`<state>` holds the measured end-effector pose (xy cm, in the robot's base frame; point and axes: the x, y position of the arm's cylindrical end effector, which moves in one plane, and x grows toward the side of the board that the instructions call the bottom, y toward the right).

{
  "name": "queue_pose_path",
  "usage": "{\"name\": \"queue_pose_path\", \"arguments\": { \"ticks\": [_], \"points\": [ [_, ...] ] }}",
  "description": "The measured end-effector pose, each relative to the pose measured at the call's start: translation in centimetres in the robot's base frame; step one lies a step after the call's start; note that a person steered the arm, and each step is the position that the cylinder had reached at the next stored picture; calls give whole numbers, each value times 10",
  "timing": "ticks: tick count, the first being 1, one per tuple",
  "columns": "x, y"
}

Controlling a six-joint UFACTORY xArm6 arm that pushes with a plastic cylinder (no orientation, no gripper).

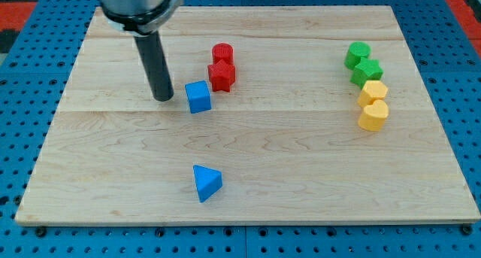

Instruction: Push the blue triangle below to the blue cube

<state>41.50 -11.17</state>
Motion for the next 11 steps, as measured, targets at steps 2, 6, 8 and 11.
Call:
{"name": "queue_pose_path", "arguments": {
  "ticks": [2,6,8,11],
  "points": [
    [1,58],
    [189,39],
    [154,89],
    [113,88]
  ]
}}
